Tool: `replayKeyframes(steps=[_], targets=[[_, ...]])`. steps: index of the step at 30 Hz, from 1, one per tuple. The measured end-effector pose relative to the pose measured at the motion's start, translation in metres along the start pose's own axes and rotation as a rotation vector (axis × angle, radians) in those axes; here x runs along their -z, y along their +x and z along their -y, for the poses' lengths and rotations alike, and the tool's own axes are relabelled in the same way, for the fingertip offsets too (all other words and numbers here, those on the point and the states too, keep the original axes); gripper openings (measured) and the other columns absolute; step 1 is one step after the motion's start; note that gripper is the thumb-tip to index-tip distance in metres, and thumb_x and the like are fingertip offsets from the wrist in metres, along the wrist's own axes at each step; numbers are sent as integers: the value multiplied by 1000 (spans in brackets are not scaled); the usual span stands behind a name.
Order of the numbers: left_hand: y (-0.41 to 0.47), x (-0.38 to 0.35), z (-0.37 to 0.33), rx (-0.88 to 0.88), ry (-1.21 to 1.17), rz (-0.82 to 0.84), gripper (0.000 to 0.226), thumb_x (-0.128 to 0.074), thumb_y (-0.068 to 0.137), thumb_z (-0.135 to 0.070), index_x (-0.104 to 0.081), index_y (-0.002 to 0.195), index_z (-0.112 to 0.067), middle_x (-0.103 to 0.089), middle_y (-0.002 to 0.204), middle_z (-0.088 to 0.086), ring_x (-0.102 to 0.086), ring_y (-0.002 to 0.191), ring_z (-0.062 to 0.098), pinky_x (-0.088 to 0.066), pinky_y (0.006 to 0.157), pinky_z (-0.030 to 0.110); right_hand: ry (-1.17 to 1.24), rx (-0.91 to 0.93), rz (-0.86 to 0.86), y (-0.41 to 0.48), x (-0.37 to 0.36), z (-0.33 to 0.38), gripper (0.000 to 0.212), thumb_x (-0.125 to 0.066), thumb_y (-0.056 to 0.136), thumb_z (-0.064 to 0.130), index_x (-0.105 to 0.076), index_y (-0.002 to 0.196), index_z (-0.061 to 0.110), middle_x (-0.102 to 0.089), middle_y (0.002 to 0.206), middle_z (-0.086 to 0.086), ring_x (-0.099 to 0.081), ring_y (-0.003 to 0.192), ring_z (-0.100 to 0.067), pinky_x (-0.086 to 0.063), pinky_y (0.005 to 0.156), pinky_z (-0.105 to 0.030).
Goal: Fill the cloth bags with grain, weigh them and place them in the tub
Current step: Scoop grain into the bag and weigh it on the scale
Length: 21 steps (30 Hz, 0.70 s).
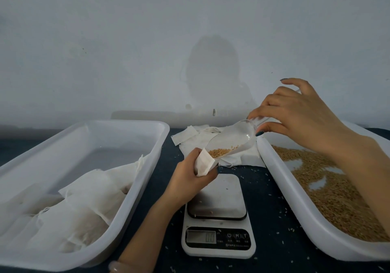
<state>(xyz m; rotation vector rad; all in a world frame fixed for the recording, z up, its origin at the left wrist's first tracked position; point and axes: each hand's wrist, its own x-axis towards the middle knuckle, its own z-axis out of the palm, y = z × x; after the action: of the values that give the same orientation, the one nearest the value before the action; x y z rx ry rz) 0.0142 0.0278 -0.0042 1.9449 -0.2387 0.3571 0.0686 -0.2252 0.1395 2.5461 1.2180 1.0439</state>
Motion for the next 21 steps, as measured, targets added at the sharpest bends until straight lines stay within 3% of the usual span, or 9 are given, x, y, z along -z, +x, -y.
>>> replayKeyframes(steps=[4,6,9,11,14,16,18,21], targets=[[1,0,-1,19,-34,-3,42,-68,73,-50,-57,105,-26,-66,92,-9,-64,73,9,-59,62,35,236,-164,131,-7,-15,-5,52,-38,78,68,-68,110,40,-59,90,24,-54,91,-8,-28,108,-40],[0,0,-2,22,-58,-8,42,-67,71,-47,-58,105,-24,-65,88,-7,-61,69,6,-57,61,32,407,-257,230,-11,-23,-7,52,-37,74,70,-64,108,43,-58,92,29,-57,90,-4,-38,97,-35],[1,0,-1,19,-108,-16,34,-69,76,-38,-58,105,-24,-65,83,-6,-60,65,5,-54,59,23,699,-404,333,-17,-31,-6,48,-42,71,68,-62,104,39,-66,105,20,-63,98,-6,-49,86,-32],[2,1,-2,20,-124,-25,27,-71,83,-29,-58,105,-22,-66,77,-6,-61,62,4,-49,56,17,830,-487,360,-20,-35,-6,49,-45,71,67,-63,102,34,-68,103,15,-65,86,-1,-50,81,-29],[3,0,-5,36,-175,-34,18,-70,91,-23,-59,104,-27,-67,74,-9,-60,59,4,-48,55,15,931,-627,408,-24,-40,-9,30,-49,90,48,-58,104,23,-71,96,10,-65,69,-1,-53,71,-25],[2,1,-8,59,-219,-40,13,-66,94,-31,-59,103,-24,-66,72,-10,-59,60,5,-48,57,15,939,-750,419,-27,-44,-15,23,-49,99,37,-56,104,16,-71,96,2,-64,69,-10,-51,65,-25],[0,3,-11,75,-282,-28,30,-57,94,-43,-58,101,-14,-64,71,-8,-58,63,9,-48,61,16,819,-854,471,-30,-49,-24,26,-43,104,31,-58,102,10,-69,94,-7,-63,74,-20,-49,67,-30],[0,4,-11,107,-408,25,38,-42,94,-46,-61,98,-13,-64,78,2,-56,65,16,-45,58,24,581,-936,721,-36,-57,-32,25,-37,106,14,-57,95,2,-60,88,-12,-60,75,-25,-50,65,-32]])
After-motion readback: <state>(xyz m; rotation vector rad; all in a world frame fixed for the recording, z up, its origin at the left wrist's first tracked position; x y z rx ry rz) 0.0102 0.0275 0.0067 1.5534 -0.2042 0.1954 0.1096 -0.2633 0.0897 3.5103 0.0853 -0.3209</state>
